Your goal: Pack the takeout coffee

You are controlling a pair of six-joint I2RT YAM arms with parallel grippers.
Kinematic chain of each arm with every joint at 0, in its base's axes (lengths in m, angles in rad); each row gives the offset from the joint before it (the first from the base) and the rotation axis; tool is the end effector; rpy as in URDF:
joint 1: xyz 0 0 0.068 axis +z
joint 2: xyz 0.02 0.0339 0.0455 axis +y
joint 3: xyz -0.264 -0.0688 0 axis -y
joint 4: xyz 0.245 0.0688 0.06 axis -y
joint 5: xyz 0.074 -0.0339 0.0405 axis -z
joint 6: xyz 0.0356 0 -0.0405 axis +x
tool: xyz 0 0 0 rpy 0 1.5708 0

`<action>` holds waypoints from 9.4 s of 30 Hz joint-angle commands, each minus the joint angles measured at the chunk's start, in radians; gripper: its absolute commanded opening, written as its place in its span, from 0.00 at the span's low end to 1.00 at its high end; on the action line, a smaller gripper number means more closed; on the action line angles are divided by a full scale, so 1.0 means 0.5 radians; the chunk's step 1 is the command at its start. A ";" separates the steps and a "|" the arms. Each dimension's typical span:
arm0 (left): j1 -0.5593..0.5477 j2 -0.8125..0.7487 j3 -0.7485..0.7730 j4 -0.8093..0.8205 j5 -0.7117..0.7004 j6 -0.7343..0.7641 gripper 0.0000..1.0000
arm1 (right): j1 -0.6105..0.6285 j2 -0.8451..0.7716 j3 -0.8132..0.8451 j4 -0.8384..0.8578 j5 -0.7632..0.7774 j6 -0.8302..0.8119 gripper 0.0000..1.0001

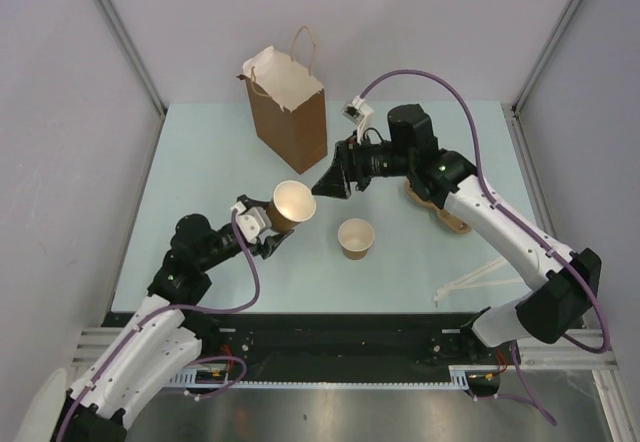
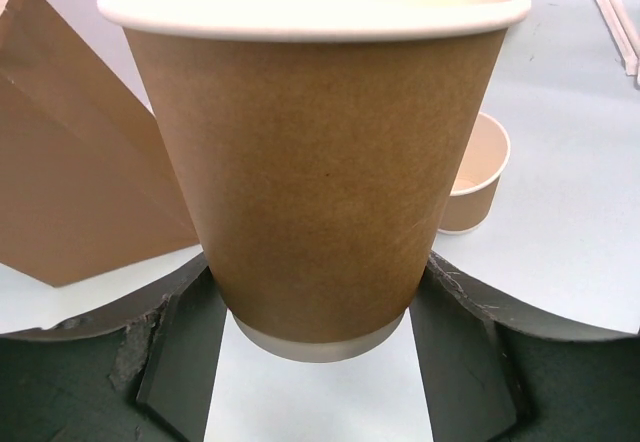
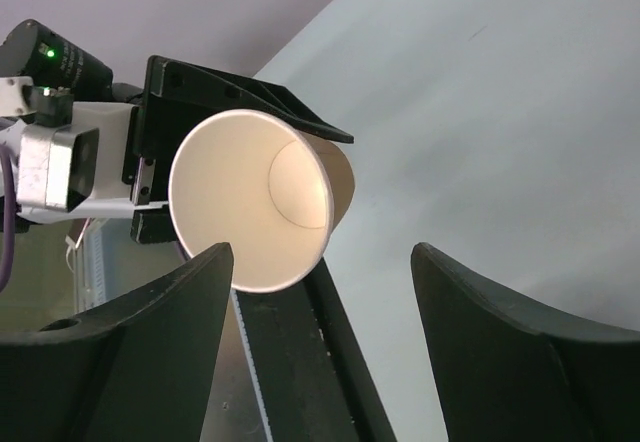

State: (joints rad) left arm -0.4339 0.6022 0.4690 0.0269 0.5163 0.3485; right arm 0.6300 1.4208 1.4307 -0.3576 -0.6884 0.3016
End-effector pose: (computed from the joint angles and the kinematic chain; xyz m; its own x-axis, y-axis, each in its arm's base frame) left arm 0.1356 -0.0822 0.2788 0.1865 0.2409 -0.9525 0.7951 0.5324 0.2903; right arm 0.2455 0.2070 0.4024 -0.5414 -0.1109 -0.8334 -0.8135 0.3195 0.4860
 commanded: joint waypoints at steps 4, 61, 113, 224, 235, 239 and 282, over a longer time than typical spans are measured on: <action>-0.117 -0.008 0.025 0.103 -0.072 0.045 0.70 | 0.081 0.079 0.053 0.065 0.024 0.008 0.70; -0.102 0.462 0.703 -0.674 -0.364 -0.580 0.99 | -1.907 1.106 0.627 -0.757 1.000 -1.066 0.00; -0.025 0.504 0.624 -0.634 -0.358 -0.645 0.99 | -0.812 1.824 1.612 -0.736 0.858 -1.063 0.58; -0.261 2.717 1.664 0.437 0.437 2.159 0.50 | -0.840 1.631 1.375 -0.923 0.579 -0.950 0.00; -0.298 2.888 1.805 0.526 0.428 2.138 0.51 | -0.837 1.650 1.382 -0.914 0.561 -0.928 0.00; -0.310 2.956 1.872 0.502 0.422 2.190 0.50 | -0.834 1.650 1.382 -0.908 0.551 -0.919 0.00; -0.362 2.067 1.664 -0.145 0.556 1.964 0.10 | -1.235 0.906 1.655 -0.761 -0.056 -0.668 0.95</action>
State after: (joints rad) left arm -0.6090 1.8339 1.3388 0.0589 0.6853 1.4128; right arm 0.0479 2.1345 2.2669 -0.8398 -0.5430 -0.0967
